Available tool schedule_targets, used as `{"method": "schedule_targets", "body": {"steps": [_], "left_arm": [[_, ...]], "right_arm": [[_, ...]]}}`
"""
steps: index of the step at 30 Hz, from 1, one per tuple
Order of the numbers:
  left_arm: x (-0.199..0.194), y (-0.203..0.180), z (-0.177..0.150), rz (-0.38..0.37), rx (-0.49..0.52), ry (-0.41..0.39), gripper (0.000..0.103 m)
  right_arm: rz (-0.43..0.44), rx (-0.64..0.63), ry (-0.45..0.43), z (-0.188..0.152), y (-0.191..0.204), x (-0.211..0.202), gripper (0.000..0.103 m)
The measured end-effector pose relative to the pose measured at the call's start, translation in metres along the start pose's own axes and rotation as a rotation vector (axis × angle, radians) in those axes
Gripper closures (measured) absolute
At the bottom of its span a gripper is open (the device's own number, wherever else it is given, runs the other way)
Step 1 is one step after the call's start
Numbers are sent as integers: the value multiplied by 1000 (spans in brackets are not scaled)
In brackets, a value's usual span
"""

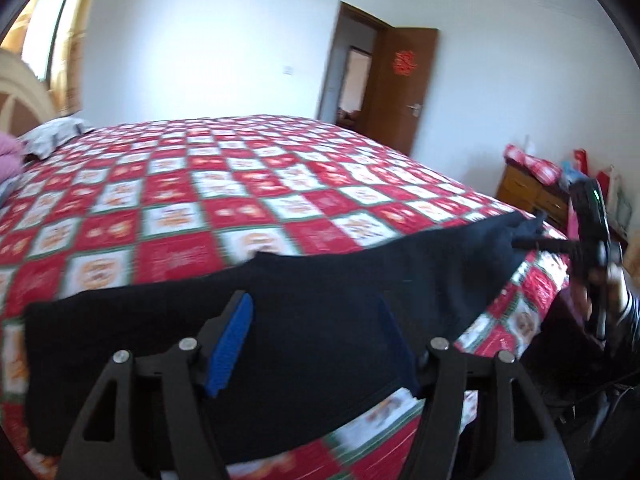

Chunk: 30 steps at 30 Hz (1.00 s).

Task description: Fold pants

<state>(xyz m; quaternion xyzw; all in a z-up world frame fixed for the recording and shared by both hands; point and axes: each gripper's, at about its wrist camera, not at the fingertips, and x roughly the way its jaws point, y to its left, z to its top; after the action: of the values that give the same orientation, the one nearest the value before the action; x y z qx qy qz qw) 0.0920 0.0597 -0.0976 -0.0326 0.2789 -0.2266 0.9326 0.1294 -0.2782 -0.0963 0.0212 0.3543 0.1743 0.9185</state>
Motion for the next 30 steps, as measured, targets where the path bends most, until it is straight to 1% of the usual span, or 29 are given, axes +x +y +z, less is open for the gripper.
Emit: {"method": "schedule_targets", "body": {"steps": [1, 3, 4, 5, 6, 7, 9, 12, 14, 16, 17, 18, 19, 21, 23, 24, 25, 26, 27, 28, 30], "left_arm": [[8, -7, -1, -10, 6, 11, 35], [23, -17, -4, -27, 4, 37, 35], [28, -17, -5, -33, -2, 48, 35], [34, -18, -7, -32, -11, 66, 35], [38, -18, -8, -32, -17, 75, 35], [42, -17, -10, -35, -30, 83, 35], [47, -17, -12, -28, -49, 95, 35], [52, -17, -17, -27, -59, 112, 35], [56, -20, -19, -17, -50, 125, 35], [58, -21, -22, -14, -47, 133, 35], [58, -21, -23, -15, -48, 133, 35], [58, -22, -23, -16, -48, 132, 35], [58, -22, -23, -15, -48, 131, 35], [57, -22, -24, -21, -51, 128, 33], [58, -22, -23, -20, -48, 131, 32], [58, -22, -23, -20, -47, 132, 32], [58, -22, -23, -21, -46, 131, 32], [57, -22, -23, -23, -50, 129, 32], [58, -22, -23, -24, -53, 128, 32], [59, -21, -24, -25, -57, 125, 31], [60, -23, -25, -29, -56, 121, 29]], "right_arm": [[-42, 105, -30, 1, -32, -16, 60], [-116, 276, -80, -2, -81, -40, 60], [-167, 396, -112, -7, -114, -56, 59], [-199, 474, -126, -11, -134, -65, 59], [-219, 556, -136, -15, -158, -75, 59], [-217, 625, -150, -20, -179, -82, 59], [-231, 697, -178, -24, -204, -94, 59], [-202, 734, -217, -19, -220, -99, 59], [-218, 755, -214, -17, -224, -96, 59], [-195, 809, -209, -18, -232, -88, 59], [-208, 833, -200, -18, -237, -85, 59], [-226, 873, -208, -21, -241, -81, 62], [-219, 895, -227, -22, -251, -80, 76], [-219, 882, -242, -18, -253, -79, 93], [-164, 844, -291, -8, -250, -82, 94], [-129, 823, -326, 0, -250, -86, 97], [-99, 791, -379, 5, -248, -96, 97], [-91, 769, -406, 6, -247, -103, 97], [-110, 752, -416, 5, -247, -109, 97], [-123, 759, -404, 1, -251, -111, 97], [-150, 814, -362, -16, -266, -106, 97]]}}
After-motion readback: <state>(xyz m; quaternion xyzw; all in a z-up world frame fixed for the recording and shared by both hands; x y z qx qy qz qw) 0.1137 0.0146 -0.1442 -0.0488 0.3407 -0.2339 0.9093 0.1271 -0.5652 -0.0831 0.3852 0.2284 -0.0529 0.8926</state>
